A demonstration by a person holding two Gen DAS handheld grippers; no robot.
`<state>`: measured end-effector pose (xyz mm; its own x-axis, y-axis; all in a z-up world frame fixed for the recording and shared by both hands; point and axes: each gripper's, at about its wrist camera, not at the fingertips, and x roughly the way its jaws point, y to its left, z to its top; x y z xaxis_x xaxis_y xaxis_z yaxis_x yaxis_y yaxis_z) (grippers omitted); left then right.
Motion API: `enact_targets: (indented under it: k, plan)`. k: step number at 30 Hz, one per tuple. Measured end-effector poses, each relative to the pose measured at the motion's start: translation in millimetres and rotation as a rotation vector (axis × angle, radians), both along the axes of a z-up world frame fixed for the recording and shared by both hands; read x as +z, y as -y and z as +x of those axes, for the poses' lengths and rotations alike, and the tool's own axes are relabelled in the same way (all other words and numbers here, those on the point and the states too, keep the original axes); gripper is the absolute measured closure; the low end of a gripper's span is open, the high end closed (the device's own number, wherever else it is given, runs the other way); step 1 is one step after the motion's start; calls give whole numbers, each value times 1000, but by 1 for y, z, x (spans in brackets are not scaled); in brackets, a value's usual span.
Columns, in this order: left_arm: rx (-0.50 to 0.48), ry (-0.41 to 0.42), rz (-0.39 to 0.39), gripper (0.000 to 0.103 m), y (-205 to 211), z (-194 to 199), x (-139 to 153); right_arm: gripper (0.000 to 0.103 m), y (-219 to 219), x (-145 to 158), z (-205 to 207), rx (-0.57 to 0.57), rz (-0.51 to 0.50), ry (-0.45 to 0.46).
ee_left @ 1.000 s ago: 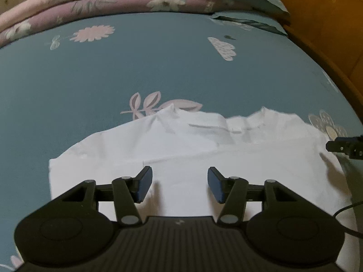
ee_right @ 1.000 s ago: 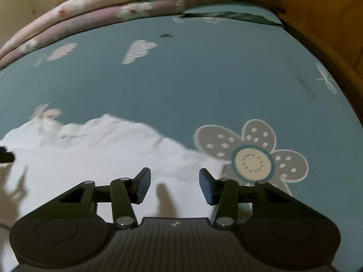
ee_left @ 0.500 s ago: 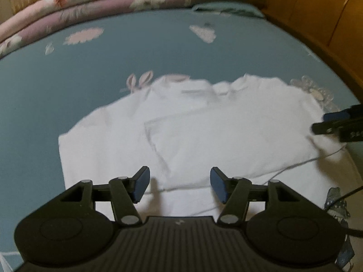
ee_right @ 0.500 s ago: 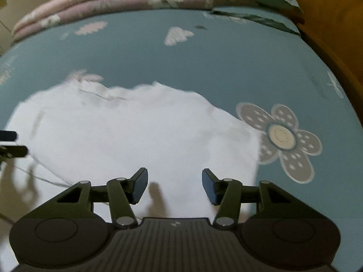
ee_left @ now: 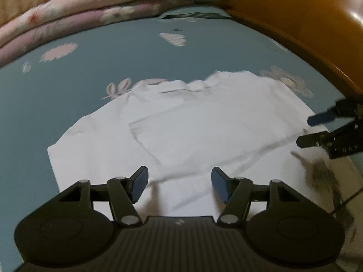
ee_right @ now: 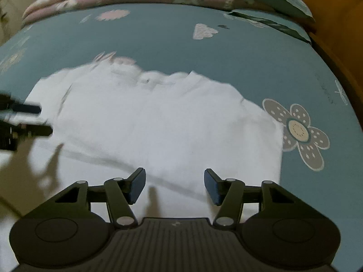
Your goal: Fold clothes
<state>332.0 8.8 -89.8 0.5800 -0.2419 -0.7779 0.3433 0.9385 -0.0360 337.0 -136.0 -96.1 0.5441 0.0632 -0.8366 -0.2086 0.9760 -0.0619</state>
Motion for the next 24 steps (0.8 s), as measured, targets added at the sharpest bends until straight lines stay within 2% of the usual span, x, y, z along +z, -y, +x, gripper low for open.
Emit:
enact_targets:
  k: [6, 9, 11, 12, 17, 24]
  plan:
    - [-229, 19, 96, 40, 18, -50, -5, 37, -8, -15, -42, 48, -48, -95]
    - [-280, 25, 128, 40, 31, -71, -11, 35, -9, -28, -53, 59, -33, -121]
    - [-297, 30, 154, 40, 41, -84, -16, 29, -10, -35, -59, 71, -34, -120]
    - [-298, 31, 169, 40, 45, -91, -18, 23, -10, -37, -62, 81, -28, -109]
    - [-221, 22, 189, 40, 53, -118, -20, 8, -8, -45, -69, 126, 0, -73]
    - [-95, -42, 189, 37, 40, -157, -14, 2, -1, -45, -89, 250, -9, -65]
